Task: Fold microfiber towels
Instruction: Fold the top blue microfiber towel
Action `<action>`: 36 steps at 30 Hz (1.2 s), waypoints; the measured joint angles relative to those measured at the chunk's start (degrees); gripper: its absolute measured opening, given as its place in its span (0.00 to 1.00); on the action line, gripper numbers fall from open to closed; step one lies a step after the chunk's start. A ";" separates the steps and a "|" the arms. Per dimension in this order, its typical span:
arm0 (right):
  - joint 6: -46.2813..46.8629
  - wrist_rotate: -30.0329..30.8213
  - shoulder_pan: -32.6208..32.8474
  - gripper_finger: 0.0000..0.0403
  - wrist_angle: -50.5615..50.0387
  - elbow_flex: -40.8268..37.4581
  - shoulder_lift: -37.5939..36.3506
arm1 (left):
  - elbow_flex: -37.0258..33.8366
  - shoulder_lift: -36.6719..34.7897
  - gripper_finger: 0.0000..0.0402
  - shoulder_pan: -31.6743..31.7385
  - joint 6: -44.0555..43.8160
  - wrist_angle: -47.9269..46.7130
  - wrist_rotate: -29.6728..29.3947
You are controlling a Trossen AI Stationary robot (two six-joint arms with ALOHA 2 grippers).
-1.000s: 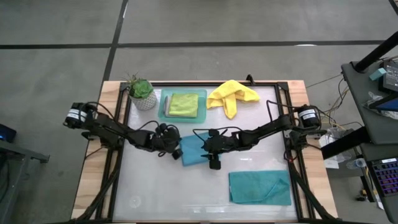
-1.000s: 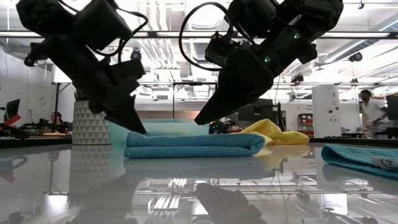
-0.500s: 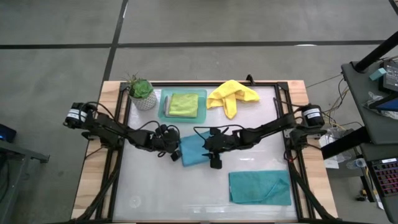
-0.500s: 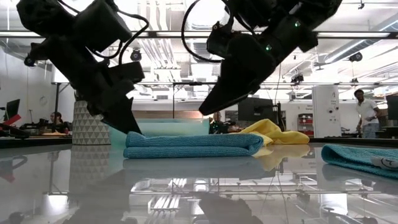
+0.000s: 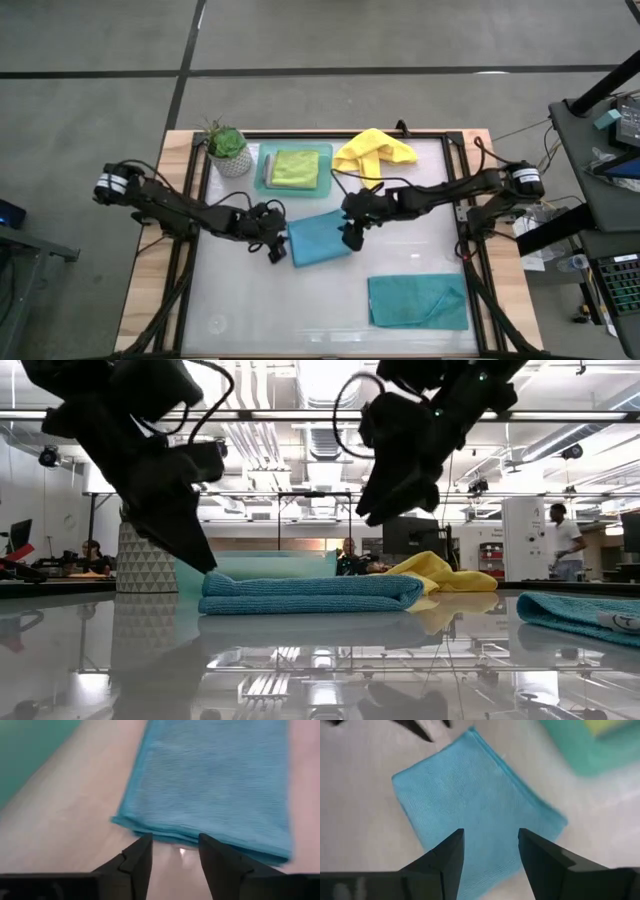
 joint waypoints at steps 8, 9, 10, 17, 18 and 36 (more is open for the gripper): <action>12.47 -2.76 0.05 0.44 0.86 -3.05 1.15 | -0.46 -0.56 0.29 -3.05 0.20 2.17 2.64; 13.57 -2.53 0.02 0.44 0.90 -3.59 1.16 | -0.73 0.19 0.29 -3.30 0.19 4.01 2.69; 14.26 -1.92 0.01 0.44 0.90 -4.12 1.16 | -1.08 0.99 0.28 -3.48 0.18 6.07 2.75; 19.74 -0.20 0.05 0.44 6.48 -8.89 1.21 | -1.38 7.13 0.22 -3.75 0.08 9.63 2.72; 20.67 -0.18 0.05 0.44 7.69 -9.74 1.42 | -1.39 7.72 0.21 -3.75 -0.08 9.48 2.70; 23.47 -1.59 0.05 0.33 23.28 -11.71 10.25 | -1.27 9.41 0.19 -3.77 -0.19 9.87 2.33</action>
